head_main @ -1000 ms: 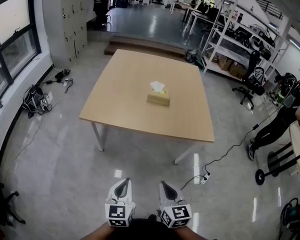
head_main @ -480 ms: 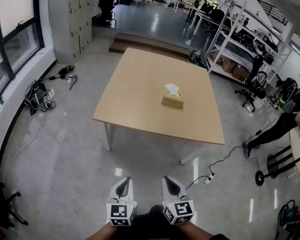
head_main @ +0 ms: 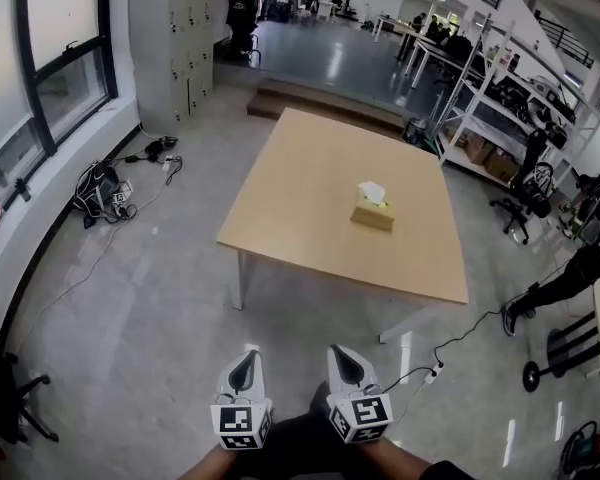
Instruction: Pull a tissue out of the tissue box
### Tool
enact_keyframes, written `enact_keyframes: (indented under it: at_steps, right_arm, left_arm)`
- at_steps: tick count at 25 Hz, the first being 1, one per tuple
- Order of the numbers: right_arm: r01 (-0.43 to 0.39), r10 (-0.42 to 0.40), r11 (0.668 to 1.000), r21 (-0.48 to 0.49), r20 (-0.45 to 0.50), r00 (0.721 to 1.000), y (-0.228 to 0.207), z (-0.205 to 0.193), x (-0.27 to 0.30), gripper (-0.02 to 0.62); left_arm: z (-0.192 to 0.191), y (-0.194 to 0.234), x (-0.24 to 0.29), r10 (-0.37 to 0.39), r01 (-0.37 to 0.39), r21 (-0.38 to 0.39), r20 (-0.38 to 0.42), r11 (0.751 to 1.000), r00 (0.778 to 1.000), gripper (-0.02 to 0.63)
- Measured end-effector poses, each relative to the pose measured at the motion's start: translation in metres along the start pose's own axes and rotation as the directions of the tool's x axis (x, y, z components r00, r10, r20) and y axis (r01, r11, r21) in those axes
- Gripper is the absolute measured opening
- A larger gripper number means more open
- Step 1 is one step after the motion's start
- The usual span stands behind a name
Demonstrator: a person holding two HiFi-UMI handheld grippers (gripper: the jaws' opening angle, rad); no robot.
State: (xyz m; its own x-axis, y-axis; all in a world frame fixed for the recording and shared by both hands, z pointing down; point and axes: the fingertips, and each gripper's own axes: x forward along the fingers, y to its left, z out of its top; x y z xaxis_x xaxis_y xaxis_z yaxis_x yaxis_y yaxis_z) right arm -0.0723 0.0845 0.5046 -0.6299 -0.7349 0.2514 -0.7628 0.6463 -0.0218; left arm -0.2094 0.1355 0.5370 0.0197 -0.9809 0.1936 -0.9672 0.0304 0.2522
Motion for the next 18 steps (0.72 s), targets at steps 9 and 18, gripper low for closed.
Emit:
enact_keyframes:
  at_steps: [9,18]
  right_arm:
    - [-0.031,0.031,1.000,0.002,0.020,0.999,-0.016,0.005,0.030,-0.009]
    - [-0.099,0.099,0.995,0.012,-0.004,0.995,-0.038,0.004,0.096,-0.009]
  left_arm:
    - [0.015,0.011,0.032,0.040,-0.041,0.027,0.042,0.999,0.998,0.018]
    - [0.021,0.023,0.083,0.108,-0.108,0.039,-0.008,0.993,0.994,0.018]
